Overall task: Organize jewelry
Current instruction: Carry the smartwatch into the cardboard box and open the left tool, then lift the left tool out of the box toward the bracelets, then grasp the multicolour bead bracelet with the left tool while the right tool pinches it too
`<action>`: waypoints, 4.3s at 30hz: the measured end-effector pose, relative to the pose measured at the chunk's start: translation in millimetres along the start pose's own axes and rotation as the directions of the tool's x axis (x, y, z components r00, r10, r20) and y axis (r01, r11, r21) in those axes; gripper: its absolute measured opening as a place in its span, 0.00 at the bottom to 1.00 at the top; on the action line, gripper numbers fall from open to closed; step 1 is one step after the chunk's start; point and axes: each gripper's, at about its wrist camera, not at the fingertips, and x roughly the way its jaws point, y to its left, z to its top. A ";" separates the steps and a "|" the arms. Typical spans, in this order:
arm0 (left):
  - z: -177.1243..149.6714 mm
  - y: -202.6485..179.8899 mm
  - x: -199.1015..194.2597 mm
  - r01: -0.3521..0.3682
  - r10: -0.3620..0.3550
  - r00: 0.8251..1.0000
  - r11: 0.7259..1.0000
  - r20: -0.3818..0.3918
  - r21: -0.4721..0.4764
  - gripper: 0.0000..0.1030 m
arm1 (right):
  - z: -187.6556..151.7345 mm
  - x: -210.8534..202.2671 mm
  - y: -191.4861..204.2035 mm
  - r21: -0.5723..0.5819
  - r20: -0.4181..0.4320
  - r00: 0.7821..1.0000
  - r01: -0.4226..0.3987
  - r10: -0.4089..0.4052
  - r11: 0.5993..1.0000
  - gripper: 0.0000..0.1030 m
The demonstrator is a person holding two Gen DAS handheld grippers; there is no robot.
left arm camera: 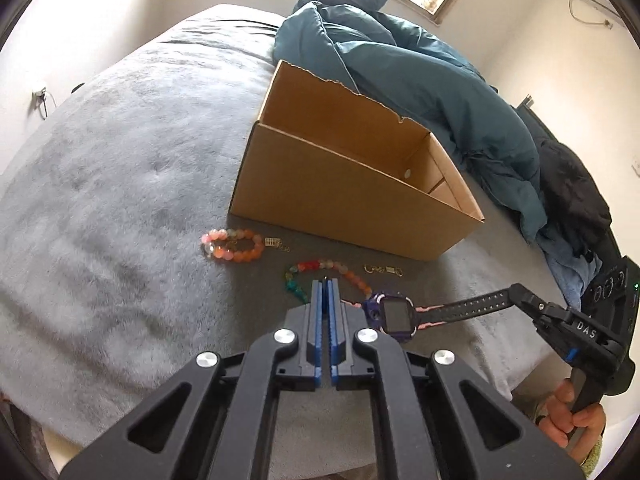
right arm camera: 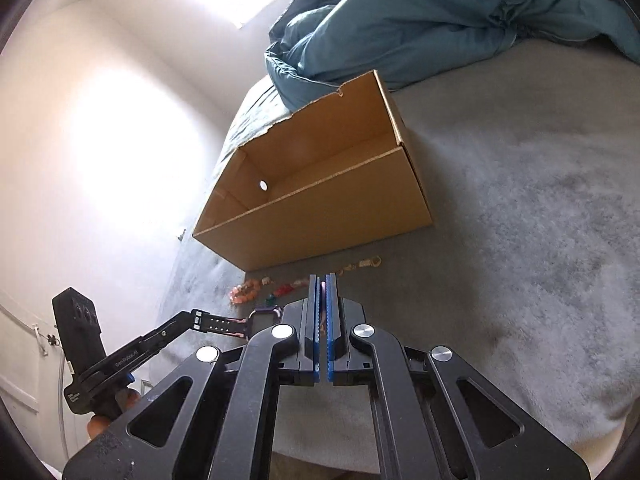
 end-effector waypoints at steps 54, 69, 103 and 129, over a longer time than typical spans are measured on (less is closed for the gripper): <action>215.2 -57.7 128.8 -0.325 0.311 0.945 0.870 0.100 0.371 0.27 | 210.3 171.4 36.0 -0.178 -0.108 0.972 0.189 -0.211 0.966 0.34; 111.1 -22.9 -47.6 -0.211 0.134 0.948 0.943 0.290 0.257 0.40 | 108.4 22.7 70.3 -0.368 0.112 0.985 0.164 -0.132 0.915 0.41; -3.4 12.8 115.4 0.046 0.009 0.994 0.866 -0.108 0.498 0.28 | -17.2 144.8 28.5 -0.545 -0.227 0.973 -0.098 -0.034 0.833 0.32; 7.4 0.0 151.8 0.082 0.015 0.986 0.819 -0.165 0.567 0.10 | -22.2 194.8 48.7 -0.695 -0.388 0.915 -0.213 -0.109 0.687 0.08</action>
